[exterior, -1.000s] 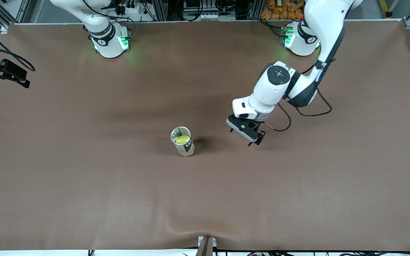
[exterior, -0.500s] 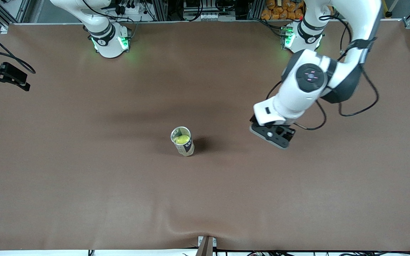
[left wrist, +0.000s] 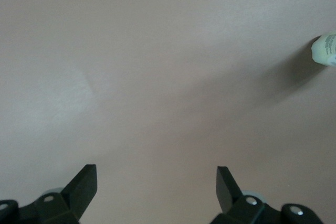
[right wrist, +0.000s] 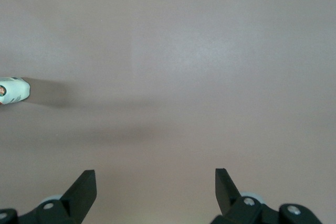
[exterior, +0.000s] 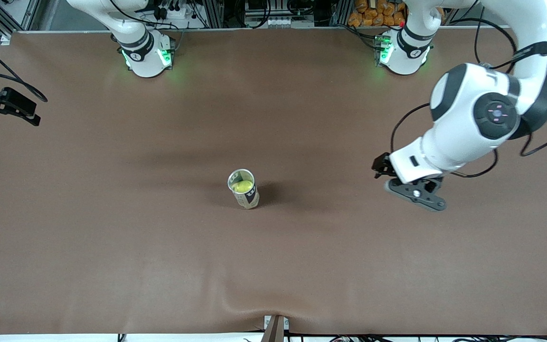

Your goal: Insert tennis ball vertically with right arm

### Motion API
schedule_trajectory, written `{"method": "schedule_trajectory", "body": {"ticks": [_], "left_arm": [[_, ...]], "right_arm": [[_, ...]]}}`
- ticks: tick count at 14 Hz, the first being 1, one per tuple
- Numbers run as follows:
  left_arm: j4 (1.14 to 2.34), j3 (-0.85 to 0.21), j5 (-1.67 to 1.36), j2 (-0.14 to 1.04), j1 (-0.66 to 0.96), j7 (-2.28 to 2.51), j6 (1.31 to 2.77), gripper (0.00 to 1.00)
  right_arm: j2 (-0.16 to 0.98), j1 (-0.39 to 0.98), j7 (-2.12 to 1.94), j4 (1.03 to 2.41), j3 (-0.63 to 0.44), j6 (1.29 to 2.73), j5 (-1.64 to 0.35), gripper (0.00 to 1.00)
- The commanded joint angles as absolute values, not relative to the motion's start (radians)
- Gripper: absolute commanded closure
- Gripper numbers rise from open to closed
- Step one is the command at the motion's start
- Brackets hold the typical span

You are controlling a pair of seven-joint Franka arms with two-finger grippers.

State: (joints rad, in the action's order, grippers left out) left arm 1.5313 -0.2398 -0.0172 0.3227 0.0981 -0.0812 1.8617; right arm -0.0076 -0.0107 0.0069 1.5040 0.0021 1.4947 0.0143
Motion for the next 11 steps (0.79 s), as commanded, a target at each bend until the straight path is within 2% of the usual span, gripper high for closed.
{"method": "schedule_trajectory", "body": {"ticks": [1,11], "left_arm": [[1.462,-0.241,-0.023,0.327,0.062,-0.092,1.780,0.00],[1.448,-0.239,-0.023,0.304,0.023,-0.095,1.735,0.00]], "right_arm": [[-0.009,-0.020,-0.008,1.508,0.005,1.503,-0.005,0.00],[-0.011,-0.025,-0.009,1.508,0.005,1.488,-0.043,0.00]]}}
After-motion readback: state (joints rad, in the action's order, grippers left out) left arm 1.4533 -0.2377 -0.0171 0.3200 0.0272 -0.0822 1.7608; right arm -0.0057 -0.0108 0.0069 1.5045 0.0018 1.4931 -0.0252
